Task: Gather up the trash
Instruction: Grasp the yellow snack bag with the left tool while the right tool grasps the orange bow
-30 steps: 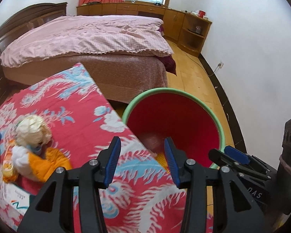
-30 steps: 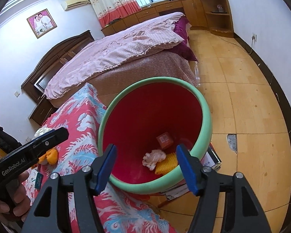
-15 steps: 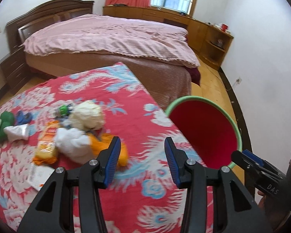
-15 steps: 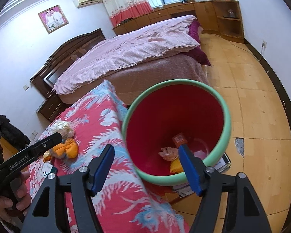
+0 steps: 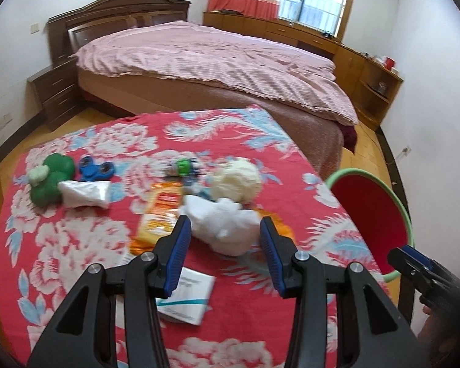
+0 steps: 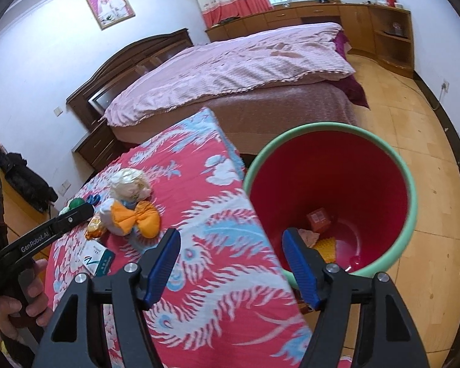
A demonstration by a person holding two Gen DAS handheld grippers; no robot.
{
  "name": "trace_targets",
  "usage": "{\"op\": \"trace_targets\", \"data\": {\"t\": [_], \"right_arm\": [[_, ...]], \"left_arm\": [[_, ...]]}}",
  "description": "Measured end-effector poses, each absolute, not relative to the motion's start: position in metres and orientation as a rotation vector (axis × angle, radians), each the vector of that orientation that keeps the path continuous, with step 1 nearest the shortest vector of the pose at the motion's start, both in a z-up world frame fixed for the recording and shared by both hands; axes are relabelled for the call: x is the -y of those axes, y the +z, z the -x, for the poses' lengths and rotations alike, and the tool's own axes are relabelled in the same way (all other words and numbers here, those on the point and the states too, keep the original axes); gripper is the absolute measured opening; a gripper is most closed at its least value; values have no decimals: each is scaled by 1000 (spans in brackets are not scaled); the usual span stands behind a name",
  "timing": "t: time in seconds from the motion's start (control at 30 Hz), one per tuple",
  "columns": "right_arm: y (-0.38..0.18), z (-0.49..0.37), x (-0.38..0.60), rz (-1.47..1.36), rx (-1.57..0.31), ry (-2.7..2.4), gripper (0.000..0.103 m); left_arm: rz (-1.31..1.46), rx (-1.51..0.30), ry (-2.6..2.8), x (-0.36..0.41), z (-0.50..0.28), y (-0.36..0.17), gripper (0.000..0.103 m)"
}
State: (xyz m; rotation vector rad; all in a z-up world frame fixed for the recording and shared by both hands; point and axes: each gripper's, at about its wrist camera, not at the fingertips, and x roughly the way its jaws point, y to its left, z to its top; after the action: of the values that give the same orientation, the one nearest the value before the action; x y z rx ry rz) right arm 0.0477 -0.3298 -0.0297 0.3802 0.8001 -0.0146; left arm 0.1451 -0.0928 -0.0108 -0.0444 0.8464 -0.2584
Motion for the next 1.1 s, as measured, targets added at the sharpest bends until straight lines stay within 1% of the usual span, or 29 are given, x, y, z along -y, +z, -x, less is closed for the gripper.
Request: {"op": "trace_targets", "data": {"t": [0.33,0.53,1.1], "right_arm": [[-36,-69,302,-337,-846,37,72],[-42,-82,285,-307,-880,71,72],[-63,-115,237,-185,-969,173,72]], "left_arm": [[4,-911,-153,58,-166,-36,47],[-18,-966,-162,59,-180,-55,47],[49,-989,-159,50,-208,-75,47]]}}
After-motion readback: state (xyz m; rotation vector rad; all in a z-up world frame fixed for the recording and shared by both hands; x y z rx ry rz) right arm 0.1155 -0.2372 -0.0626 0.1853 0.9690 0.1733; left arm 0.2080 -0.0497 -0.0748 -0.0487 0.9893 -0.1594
